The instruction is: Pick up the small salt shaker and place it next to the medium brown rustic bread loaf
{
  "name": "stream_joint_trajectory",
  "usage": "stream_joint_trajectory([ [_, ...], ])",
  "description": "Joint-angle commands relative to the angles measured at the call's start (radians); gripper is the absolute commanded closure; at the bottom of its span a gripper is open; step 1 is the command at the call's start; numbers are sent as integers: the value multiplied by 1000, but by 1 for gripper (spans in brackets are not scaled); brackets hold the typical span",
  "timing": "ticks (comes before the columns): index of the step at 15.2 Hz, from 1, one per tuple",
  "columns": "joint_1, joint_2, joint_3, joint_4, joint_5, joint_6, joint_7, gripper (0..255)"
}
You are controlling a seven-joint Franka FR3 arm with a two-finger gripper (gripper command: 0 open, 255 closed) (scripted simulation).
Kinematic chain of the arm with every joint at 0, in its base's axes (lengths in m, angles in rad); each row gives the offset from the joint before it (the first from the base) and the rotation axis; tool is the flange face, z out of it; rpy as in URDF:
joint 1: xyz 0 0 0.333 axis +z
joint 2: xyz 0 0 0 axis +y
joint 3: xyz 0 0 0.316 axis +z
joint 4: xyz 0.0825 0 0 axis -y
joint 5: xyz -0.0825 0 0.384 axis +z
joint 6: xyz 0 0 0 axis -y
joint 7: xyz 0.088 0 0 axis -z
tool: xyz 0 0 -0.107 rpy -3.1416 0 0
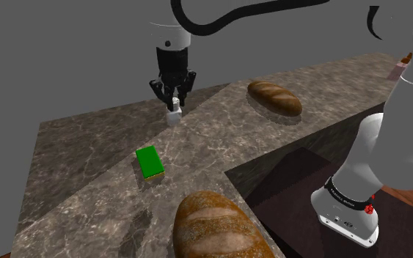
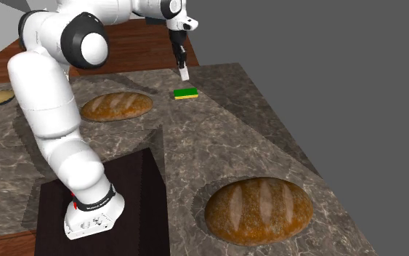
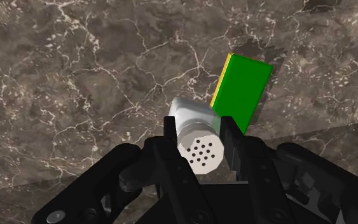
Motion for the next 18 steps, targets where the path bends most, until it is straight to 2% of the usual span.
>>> stream_joint_trajectory([
  [1, 26, 15, 17, 21, -7, -6, 45, 255],
  [9, 151, 126, 83, 164, -52, -48, 232, 255],
  [16, 295, 293, 120, 400, -118, -128, 389, 255],
  [18, 291, 288, 119, 365, -116, -98, 390, 255],
])
